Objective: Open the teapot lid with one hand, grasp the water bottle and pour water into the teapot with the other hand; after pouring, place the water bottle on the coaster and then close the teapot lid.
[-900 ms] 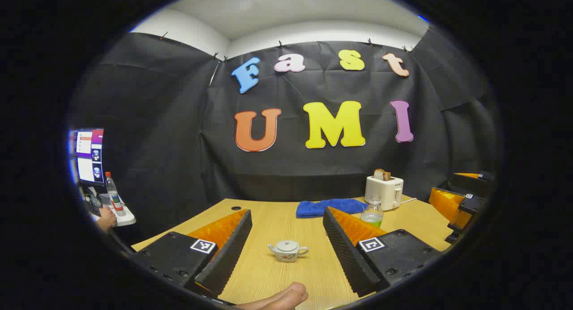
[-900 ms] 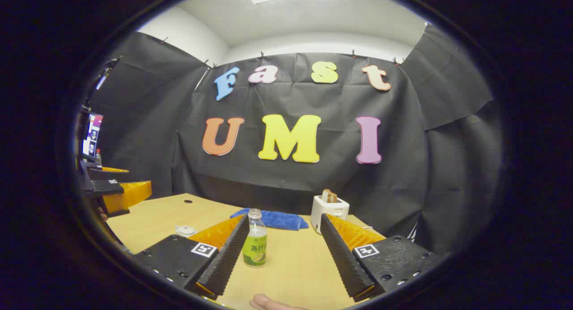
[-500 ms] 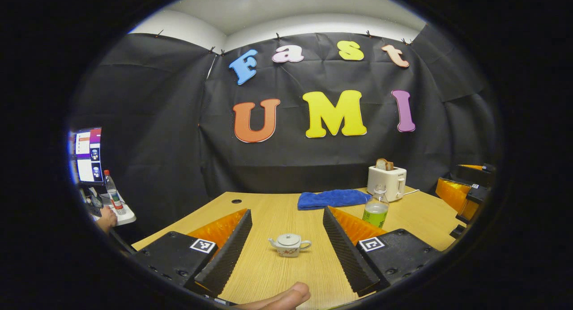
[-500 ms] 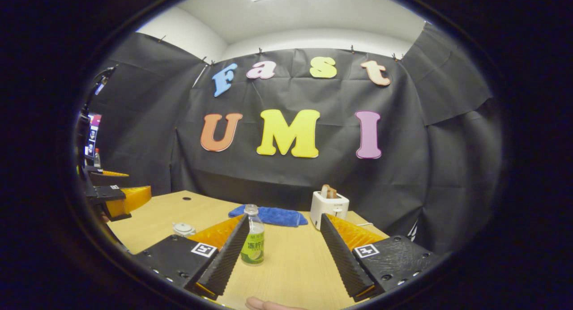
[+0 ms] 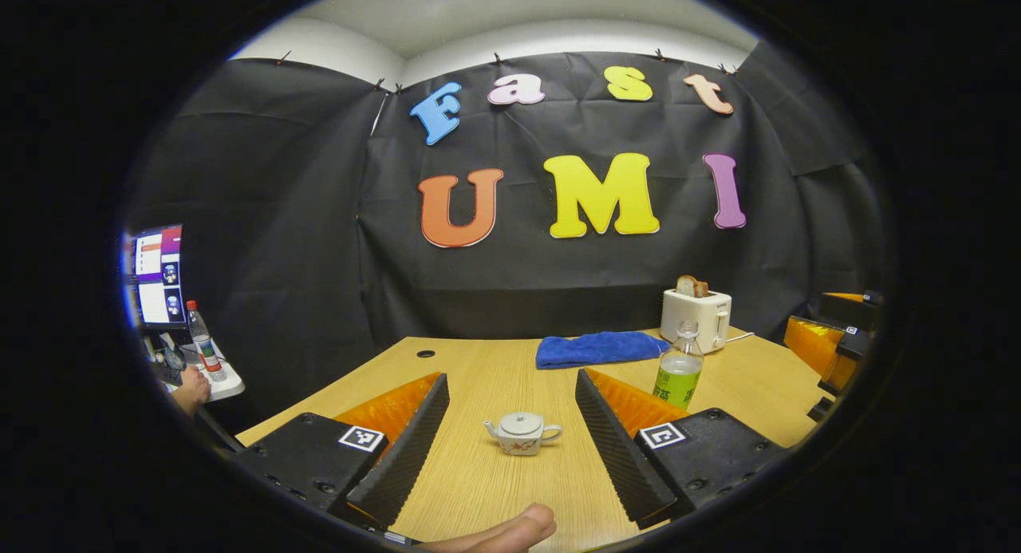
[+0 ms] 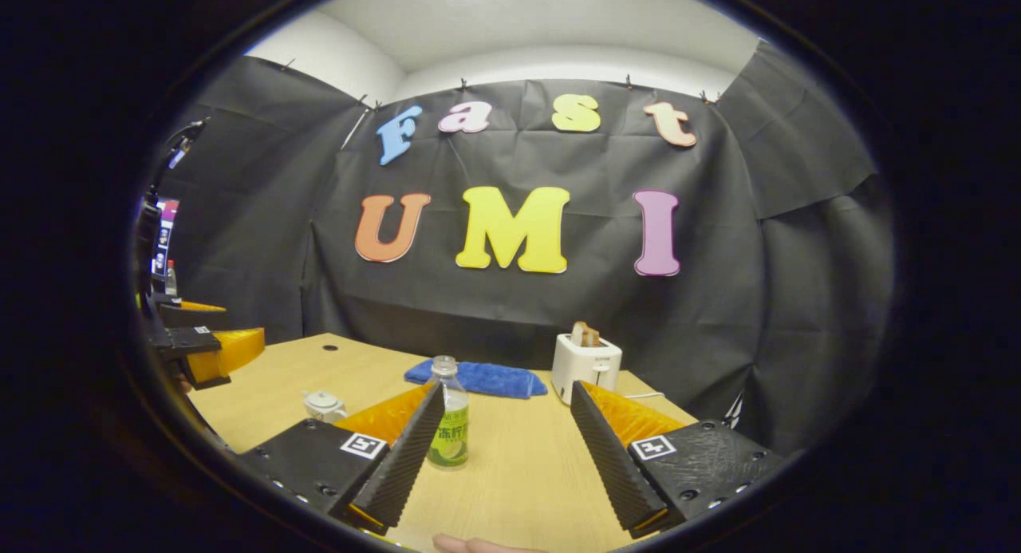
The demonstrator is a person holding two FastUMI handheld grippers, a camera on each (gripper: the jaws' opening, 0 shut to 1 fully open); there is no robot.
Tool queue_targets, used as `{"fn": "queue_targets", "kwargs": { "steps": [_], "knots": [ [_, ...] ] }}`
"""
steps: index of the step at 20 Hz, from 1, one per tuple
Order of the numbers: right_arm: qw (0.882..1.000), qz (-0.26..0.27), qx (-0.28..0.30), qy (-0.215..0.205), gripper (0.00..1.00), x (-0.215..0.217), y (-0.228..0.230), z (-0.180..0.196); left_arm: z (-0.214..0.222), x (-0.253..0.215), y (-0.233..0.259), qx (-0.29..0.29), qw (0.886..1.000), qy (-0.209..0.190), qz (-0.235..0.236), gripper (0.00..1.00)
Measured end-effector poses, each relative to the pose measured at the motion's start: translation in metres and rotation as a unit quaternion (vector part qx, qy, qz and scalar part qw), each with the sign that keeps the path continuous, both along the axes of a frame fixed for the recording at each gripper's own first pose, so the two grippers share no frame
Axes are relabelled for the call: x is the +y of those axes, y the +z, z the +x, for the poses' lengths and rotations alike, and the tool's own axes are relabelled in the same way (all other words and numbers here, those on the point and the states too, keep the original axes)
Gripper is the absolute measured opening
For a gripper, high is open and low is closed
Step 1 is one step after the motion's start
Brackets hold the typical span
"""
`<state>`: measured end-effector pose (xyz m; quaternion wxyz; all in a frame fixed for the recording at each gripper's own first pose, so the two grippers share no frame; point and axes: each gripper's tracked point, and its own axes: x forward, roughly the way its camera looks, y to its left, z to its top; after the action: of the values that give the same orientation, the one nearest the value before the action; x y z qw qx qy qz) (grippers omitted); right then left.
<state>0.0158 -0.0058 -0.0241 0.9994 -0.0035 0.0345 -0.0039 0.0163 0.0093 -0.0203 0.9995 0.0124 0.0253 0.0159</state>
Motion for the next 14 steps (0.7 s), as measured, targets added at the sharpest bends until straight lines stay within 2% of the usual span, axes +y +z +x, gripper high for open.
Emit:
{"fn": "queue_targets", "kwargs": {
  "steps": [1,7,14],
  "knots": [
    [1.000,-0.001,0.001,0.001,0.95,0.001,0.000,0.000,0.000,0.000,-0.001,0.001,1.000,0.000,-0.001,1.00],
    [1.000,-0.006,0.002,0.002,0.95,0.004,-0.003,0.002,0.010,0.005,-0.007,0.003,1.000,0.003,-0.005,1.00],
    [1.000,-0.008,0.006,-0.004,0.95,-0.001,-0.006,0.006,0.046,0.026,-0.031,0.011,1.000,0.008,-0.020,1.00]
  ]
}}
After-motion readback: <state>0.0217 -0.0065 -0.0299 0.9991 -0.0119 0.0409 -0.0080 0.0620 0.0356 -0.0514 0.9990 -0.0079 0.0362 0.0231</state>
